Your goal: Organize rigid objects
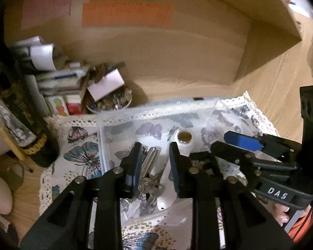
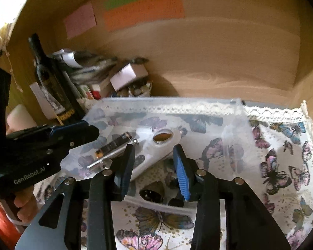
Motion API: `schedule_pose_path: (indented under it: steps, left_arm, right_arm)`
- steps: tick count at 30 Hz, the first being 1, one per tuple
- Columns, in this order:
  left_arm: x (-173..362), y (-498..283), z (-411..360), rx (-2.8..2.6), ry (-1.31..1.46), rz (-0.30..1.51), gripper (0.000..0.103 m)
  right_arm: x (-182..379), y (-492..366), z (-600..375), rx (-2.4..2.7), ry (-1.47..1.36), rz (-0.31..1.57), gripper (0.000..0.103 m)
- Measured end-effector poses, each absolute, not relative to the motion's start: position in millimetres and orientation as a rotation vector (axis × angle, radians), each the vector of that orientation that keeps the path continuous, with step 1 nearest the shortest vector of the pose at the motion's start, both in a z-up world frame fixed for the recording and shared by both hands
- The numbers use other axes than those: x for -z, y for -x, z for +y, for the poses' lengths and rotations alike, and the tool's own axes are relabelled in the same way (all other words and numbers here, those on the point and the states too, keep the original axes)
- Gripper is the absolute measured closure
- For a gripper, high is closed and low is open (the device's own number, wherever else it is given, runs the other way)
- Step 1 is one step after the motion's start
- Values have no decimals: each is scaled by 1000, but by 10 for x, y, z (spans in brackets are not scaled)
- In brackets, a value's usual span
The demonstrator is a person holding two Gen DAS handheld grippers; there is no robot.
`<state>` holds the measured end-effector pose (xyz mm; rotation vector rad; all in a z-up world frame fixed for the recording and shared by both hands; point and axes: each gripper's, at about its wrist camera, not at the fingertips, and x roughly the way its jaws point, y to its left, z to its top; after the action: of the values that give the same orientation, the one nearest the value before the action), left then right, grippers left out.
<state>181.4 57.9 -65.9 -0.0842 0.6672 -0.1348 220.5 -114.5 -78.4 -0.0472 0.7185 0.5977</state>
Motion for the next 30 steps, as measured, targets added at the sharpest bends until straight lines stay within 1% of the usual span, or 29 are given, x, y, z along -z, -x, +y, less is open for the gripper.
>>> schedule_pose_path:
  steps: [2,3,5,7,8,9,12,13,14,15,18,20,30]
  left_arm:
    - [556,-1715,567,129,81,632,70]
    - [498,-1645,559,126,78,609,66]
    - [397,-1531,539,121,71,572,59]
    - [301,-1386,509,109,63,531,42]
    - [267,-1333,498,101,63,515,38]
    - [232,-1276,487,93,62,497,31]
    - [134,-1089,449,76,63,450,19]
    - [107,-1030,437,73,66,436,16]
    - [81,-968,425,69,69,422,11]
    - [58,-914,415,63,71,409,7]
    - [-18,-743,380,51,72,369,3]
    - [-51,-649,355,50,65,350,2]
    - [-142,-382,316,43,70,301,1]
  right_arm:
    - [675,-2120,-1200,-595,41,685,66]
    - [627,-2079,-1224,-594,38,670,65]
    - [494,-1954,-1293,-595,28,626,60]
    - [387,-1840,-1353,-590,22,586,57]
    - [318,-1760,-1395,-587,18,560,54]
    - [269,-1702,-1428,-585,14,542,52]
    - [130,-1493,-1552,-574,-7,481,36]
    - [100,-1443,-1584,-570,-13,467,27]
    - [67,-1377,-1624,-563,-22,450,19]
    - [42,-1329,-1654,-556,-28,437,17]
    - [-32,-1179,-1764,-538,-40,400,12]
    - [-71,-1080,-1833,-527,-48,379,6]
    - [-117,-839,-1951,-513,-52,336,4]
